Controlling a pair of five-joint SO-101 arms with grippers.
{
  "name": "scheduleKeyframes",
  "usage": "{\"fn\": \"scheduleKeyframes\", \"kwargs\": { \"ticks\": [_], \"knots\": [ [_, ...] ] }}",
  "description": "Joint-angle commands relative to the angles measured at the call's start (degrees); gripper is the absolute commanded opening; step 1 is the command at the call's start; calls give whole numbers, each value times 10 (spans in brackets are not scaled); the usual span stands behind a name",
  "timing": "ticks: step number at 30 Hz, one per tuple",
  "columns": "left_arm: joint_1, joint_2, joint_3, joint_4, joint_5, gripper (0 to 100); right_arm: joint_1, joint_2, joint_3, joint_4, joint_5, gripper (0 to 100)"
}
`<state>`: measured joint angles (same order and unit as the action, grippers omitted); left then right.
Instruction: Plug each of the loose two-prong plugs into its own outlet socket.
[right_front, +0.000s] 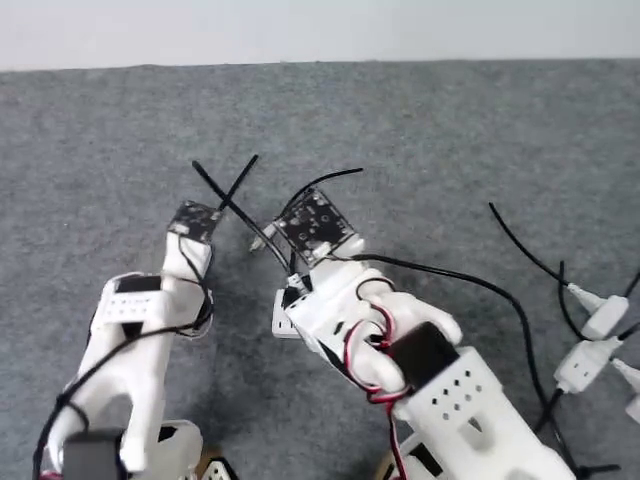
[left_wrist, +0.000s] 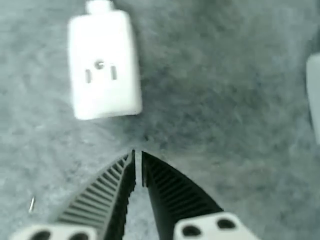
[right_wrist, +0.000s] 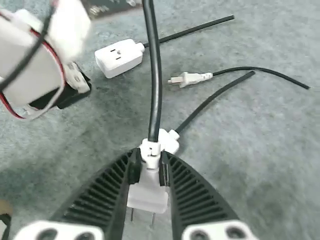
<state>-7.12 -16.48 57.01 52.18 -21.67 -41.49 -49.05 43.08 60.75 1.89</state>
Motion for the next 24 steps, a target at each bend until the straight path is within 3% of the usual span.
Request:
{"fn": "scheduleKeyframes", "kwargs": {
  "ticks": [1, 12, 24],
  "knots": [
    [29, 9, -37, 26, -54, 13, -16, 25, -42, -29, -15, 8],
    [77, -142, 82, 11, -157, 14, -31, 115, -42, -51, -33, 9],
    [98, -309, 183, 7, -178, 15, -28, 126, -42, -55, -37, 9]
  ]
}}
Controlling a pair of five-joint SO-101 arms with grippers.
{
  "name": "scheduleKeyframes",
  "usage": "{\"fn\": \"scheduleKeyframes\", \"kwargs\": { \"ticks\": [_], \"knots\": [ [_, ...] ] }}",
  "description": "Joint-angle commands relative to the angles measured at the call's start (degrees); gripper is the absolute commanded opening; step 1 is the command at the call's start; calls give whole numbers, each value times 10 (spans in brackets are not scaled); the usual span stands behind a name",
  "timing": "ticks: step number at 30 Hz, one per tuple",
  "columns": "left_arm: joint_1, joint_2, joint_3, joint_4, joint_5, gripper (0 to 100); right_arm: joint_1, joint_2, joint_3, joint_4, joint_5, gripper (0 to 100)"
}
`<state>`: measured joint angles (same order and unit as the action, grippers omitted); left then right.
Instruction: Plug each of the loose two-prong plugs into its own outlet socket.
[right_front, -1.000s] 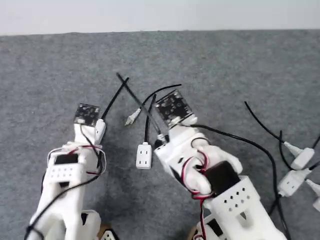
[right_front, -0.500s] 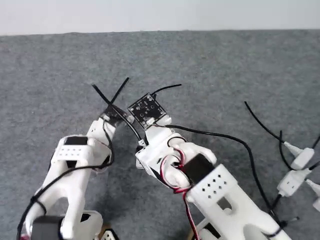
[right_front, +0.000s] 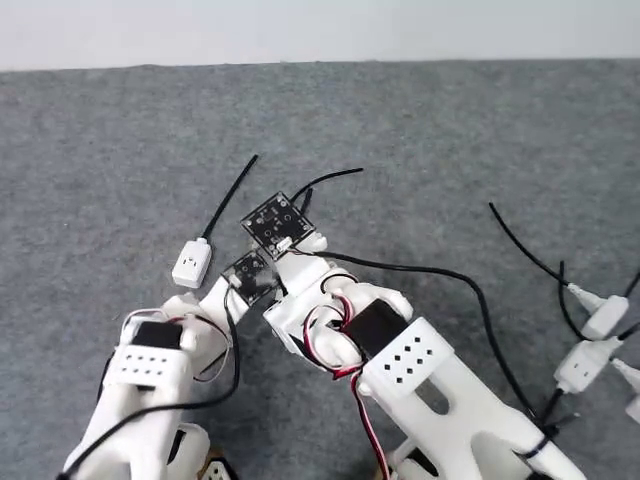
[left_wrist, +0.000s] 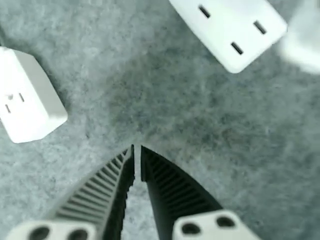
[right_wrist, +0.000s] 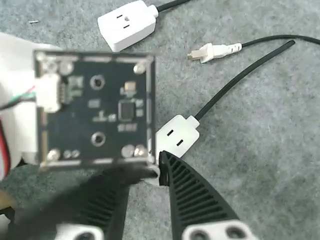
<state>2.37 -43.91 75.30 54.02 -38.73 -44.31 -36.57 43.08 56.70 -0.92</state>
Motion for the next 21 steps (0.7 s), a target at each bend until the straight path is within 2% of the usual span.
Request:
{"fn": "scheduleKeyframes", "kwargs": {
  "ticks": [1, 4, 9, 16, 21],
  "knots": [
    [2, -44, 4, -14, -4, 15, 0, 1, -42, -15, -14, 9],
    [-9, -68, 26, -67, 67, 15, 20, 2, -28, -39, -60, 9],
    [-76, -98, 36, -141, 226, 15, 46, 2, 28, -118, -105, 8],
    [-134, -103, 31, -200, 320, 15, 47, 61, 21, -144, -136, 8],
    [-145, -100, 27, -205, 334, 15, 48, 144, -19, -145, -152, 8]
  ]
}}
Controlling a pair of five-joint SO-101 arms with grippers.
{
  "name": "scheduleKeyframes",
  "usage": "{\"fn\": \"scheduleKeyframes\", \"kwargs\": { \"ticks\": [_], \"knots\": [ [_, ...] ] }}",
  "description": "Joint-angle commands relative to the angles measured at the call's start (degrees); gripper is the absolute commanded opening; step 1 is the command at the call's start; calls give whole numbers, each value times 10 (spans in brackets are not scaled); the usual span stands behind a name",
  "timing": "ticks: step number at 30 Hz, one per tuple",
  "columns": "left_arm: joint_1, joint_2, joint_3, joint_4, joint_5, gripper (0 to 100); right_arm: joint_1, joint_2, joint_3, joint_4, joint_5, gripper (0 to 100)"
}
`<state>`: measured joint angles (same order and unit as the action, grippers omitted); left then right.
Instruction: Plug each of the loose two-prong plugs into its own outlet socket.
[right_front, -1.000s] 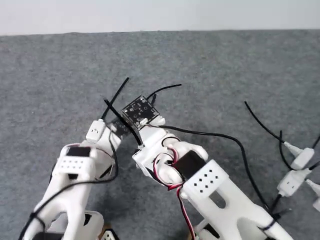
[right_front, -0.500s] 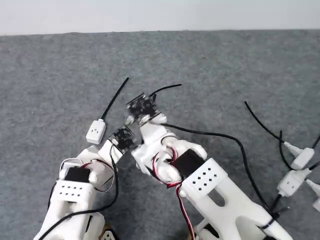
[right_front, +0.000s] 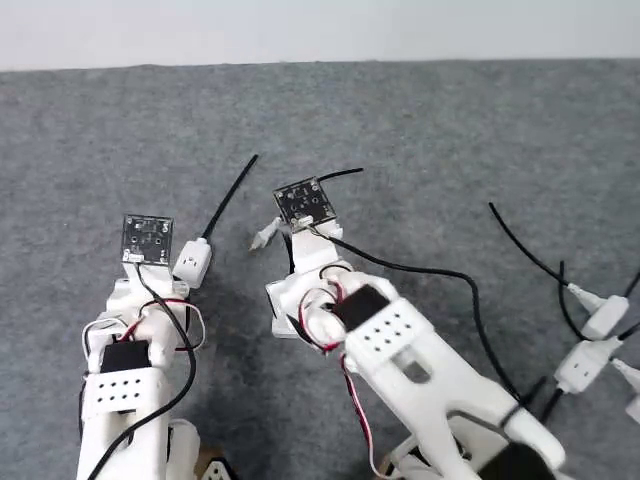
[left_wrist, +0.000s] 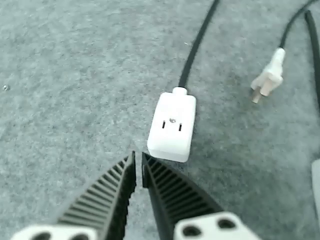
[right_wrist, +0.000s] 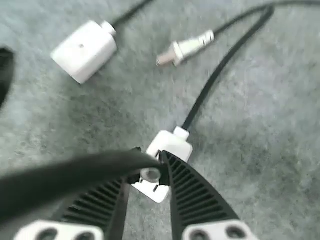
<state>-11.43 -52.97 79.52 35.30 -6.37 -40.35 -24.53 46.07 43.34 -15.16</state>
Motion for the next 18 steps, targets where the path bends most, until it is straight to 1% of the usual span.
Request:
{"fn": "scheduleKeyframes", "kwargs": {
  "ticks": [1, 8, 18],
  "knots": [
    [-6, -10, -15, -18, 11, 15, 9, 30, -53, -11, -10, 8],
    [-4, -10, -15, -17, 11, 15, 40, 36, -56, -16, -8, 8],
    [-6, -10, -14, -17, 10, 15, 39, 41, -53, -16, 4, 8]
  ]
}}
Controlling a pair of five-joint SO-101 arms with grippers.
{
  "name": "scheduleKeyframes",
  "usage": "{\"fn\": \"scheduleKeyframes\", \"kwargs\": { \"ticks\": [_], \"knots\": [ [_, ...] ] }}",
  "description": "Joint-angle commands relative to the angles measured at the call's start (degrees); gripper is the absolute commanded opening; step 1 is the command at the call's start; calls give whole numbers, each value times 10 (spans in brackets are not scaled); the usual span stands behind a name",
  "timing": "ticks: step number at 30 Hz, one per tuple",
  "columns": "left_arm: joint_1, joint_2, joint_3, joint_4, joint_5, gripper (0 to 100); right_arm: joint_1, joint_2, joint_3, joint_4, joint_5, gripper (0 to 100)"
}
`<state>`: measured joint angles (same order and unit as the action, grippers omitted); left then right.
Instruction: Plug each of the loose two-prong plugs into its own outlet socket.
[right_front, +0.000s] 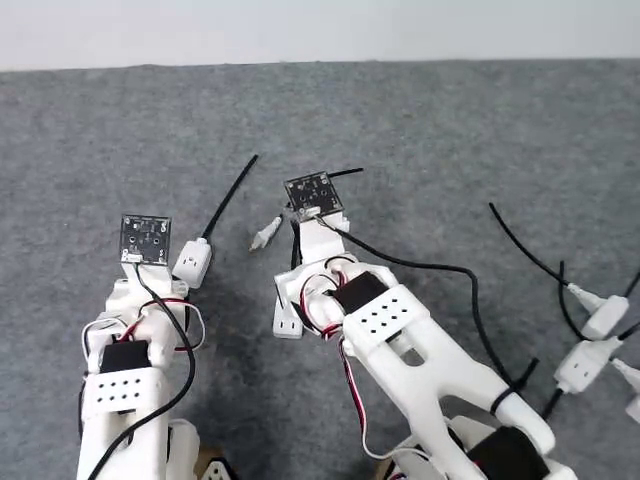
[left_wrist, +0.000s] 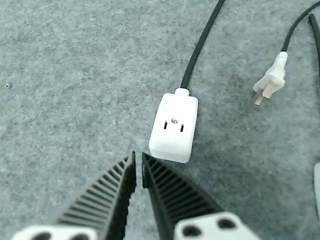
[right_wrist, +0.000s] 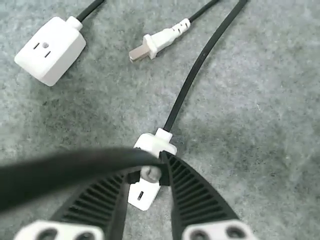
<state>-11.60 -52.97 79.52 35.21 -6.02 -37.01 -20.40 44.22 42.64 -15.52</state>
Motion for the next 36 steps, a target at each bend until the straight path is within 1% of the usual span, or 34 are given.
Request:
{"fn": "scheduleKeyframes", "kwargs": {
  "ticks": [1, 4, 7, 10, 13, 16, 20, 25, 28, 30, 33, 36],
  "knots": [
    [-4, -10, -14, -16, 6, 15, 6, 5, -33, -9, 11, 8],
    [-5, -10, -14, -16, 6, 15, 1, 40, -32, -10, 14, 8],
    [-6, -10, -13, -16, 6, 15, -20, 83, -36, -24, 41, 8],
    [-6, -11, -13, -16, 6, 15, -41, 115, -39, -33, 46, 8],
    [-6, -11, -13, -16, 6, 15, -49, 127, -39, -33, 68, 8],
    [-6, -11, -13, -16, 6, 15, -49, 126, -40, -32, 70, 15],
    [-6, -11, -13, -16, 6, 15, -50, 126, -40, -29, 69, 69],
    [-6, -11, -13, -16, 6, 15, -52, 125, -40, -18, 69, 68],
    [-6, -11, -13, -16, 5, 15, -52, 125, -51, -12, 69, 132],
    [-6, -11, -13, -16, 4, 15, -52, 126, -70, 11, 52, 199],
    [-6, -11, -13, -16, -18, 15, -54, 126, -106, 59, -16, 281],
    [-6, -11, -13, -16, -23, 15, -56, 131, -135, 103, -62, 297]
  ]
}}
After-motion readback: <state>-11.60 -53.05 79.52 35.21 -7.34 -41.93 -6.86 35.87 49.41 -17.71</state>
